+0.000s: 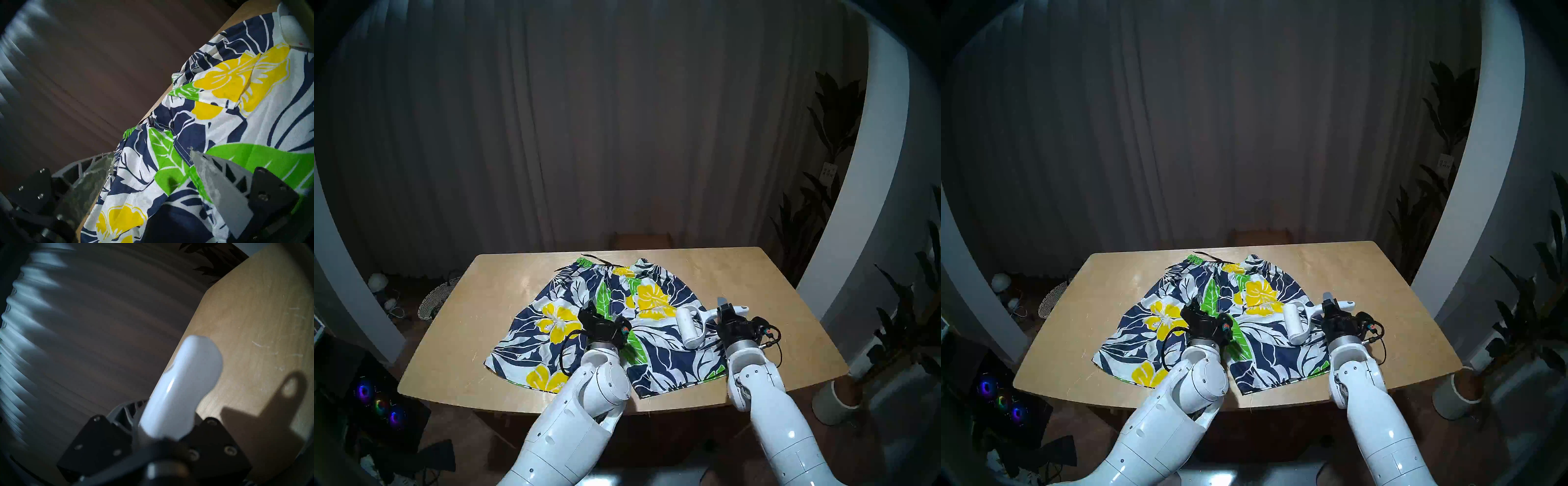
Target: Remove lint and debris from pants with a lint roller
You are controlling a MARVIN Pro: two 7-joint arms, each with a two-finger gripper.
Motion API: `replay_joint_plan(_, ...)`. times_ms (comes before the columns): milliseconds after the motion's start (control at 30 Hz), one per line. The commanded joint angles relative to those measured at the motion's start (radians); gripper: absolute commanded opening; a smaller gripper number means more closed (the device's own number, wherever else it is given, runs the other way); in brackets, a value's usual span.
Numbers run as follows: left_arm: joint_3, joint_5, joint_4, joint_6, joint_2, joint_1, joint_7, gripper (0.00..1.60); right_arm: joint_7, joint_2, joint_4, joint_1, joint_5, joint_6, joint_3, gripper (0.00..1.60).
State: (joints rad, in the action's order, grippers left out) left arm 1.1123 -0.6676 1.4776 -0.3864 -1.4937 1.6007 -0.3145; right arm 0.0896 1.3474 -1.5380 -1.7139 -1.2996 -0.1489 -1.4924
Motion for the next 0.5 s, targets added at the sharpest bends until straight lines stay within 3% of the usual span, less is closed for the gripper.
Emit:
replay_joint_plan(0, 0.01, -0.002, -0.028, -0.024, 0.015, 0.011, 0.012, 1.6, -0.011, -0.054, -0.057, -0.013, 0.007, 0.017, -0.038, 0.0)
replay_joint_plan(333, 0.013, 0.005, -0.024, -0.015, 0.021, 0.014, 0.019, 1.6, -0.023, -0.1, -0.075, -0.056, 0.013, 0.03, -0.105, 0.0)
replay_joint_plan(467, 0.01, 0.01, -0.005, 0.019, 0.035, 0.026, 0.013, 1.6, -0.026, -0.109, -0.08, -0.064, 0.012, 0.029, -0.135, 0.0)
